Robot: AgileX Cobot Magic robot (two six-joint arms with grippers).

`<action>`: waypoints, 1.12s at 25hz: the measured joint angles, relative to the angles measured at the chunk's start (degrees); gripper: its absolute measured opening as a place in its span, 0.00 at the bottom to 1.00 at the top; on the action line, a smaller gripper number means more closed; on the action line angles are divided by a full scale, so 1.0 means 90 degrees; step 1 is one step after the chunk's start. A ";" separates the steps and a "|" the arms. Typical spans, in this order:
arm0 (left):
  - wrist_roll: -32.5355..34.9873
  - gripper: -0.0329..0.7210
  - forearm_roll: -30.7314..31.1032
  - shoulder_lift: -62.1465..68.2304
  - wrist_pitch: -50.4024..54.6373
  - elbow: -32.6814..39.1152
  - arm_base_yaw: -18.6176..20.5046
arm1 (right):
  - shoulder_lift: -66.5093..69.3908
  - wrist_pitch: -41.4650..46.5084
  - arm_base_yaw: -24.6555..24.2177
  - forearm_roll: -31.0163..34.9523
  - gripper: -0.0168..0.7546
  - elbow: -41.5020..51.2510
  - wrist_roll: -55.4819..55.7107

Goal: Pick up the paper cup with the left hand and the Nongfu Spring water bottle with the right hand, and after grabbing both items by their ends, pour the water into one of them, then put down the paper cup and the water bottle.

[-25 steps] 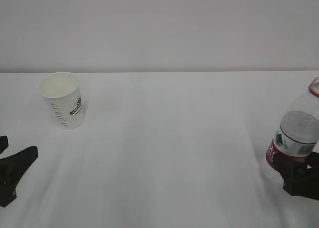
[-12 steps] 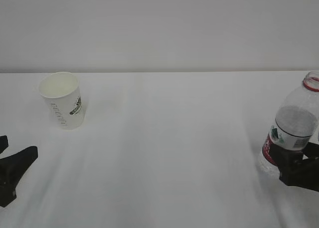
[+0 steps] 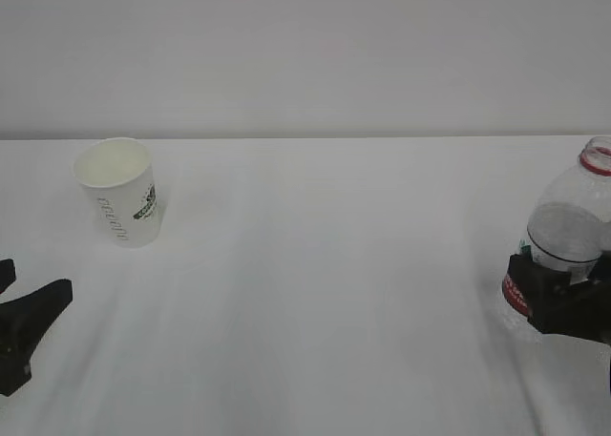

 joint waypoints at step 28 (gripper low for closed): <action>0.0000 0.72 0.0000 0.0000 0.0000 0.0000 0.0000 | 0.0333 -0.0039 0.0000 -0.0077 0.58 -0.0530 -0.0089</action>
